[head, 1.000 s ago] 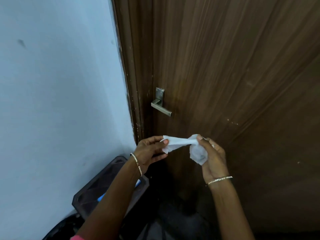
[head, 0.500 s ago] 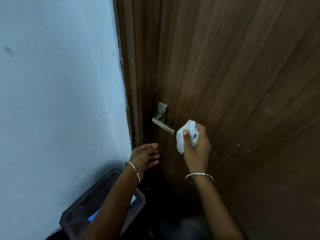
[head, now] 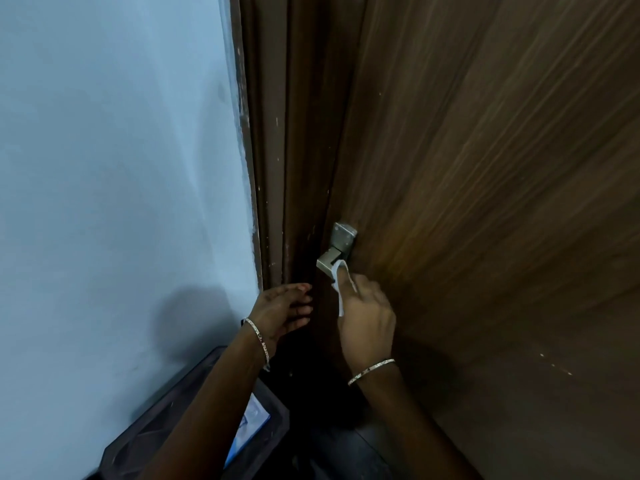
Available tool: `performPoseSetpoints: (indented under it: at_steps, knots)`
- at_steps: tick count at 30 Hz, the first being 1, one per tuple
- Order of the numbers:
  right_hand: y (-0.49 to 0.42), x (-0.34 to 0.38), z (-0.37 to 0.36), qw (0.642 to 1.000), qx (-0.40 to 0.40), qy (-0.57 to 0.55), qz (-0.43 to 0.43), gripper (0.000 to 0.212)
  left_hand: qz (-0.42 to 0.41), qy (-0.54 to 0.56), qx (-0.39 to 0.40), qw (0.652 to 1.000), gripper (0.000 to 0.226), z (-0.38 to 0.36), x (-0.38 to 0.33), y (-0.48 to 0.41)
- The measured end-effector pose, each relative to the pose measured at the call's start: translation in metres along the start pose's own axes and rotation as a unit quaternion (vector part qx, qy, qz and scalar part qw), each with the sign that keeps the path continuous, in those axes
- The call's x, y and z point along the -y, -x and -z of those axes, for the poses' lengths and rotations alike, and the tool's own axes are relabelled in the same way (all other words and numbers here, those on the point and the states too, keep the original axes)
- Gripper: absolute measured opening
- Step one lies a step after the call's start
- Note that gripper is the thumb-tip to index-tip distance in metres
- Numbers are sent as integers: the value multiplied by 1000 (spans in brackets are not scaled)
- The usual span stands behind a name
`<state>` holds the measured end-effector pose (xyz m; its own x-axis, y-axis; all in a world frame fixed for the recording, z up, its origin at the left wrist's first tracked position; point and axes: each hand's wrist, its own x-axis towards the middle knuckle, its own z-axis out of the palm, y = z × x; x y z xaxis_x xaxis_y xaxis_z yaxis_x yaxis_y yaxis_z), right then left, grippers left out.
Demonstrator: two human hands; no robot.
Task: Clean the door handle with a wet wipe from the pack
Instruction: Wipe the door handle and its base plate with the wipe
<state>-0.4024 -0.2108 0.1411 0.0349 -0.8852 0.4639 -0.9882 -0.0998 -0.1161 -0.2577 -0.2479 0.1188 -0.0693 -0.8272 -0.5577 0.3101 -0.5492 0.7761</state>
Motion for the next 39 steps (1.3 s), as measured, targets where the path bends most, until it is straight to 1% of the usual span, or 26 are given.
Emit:
performPoseSetpoints:
  at_steps: [2, 5, 7, 10, 12, 14, 17, 22, 24, 27, 31, 34, 36, 39]
  knots:
    - [-7, 7, -5, 999, -11, 33, 18, 54, 6, -7, 5, 1000, 15, -2, 1, -7]
    - [-15, 12, -13, 997, -31, 51, 43, 50, 19, -9, 16, 1000, 16, -3, 4, -13]
    - [-13, 4, -15, 997, -32, 43, 60, 53, 29, -14, 22, 999, 16, -4, 6, -15]
    - [5, -20, -12, 997, -15, 19, 74, 67, 39, -21, 28, 999, 15, -4, 5, -17]
    - [19, -36, -7, 998, 4, -5, 68, 77, 40, -17, 35, 998, 14, -4, 4, -18]
    - [28, -43, -2, 998, 14, -2, 62, 81, 36, -12, 45, 998, 14, -5, 3, -18]
    - [23, -33, -1, 999, 12, 21, 48, 78, 33, -6, 54, 998, 14, -11, 2, -16]
    - [-8, 15, -11, 998, 17, 54, 21, 69, 25, 7, 68, 997, 14, -16, 1, -8]
    - [-11, 22, -13, 998, 20, 61, 14, 71, 23, 13, 62, 998, 15, -12, 0, -8]
    - [2, 9, -10, 997, 34, 72, 16, 77, 23, 8, 48, 999, 15, -5, 2, -10]
    - [25, -19, -4, 997, 27, 64, 22, 81, 37, -5, 44, 998, 15, 0, 6, -11]
    - [23, -18, -1, 997, 35, 68, 13, 88, 39, -4, 49, 998, 15, -4, 6, -10]
    - [11, -4, -2, 997, 37, 62, 11, 86, 30, 0, 53, 998, 17, -10, 4, -8]
    - [-8, 17, -6, 997, 31, 66, 15, 74, 27, 14, 58, 998, 20, -16, 1, -4]
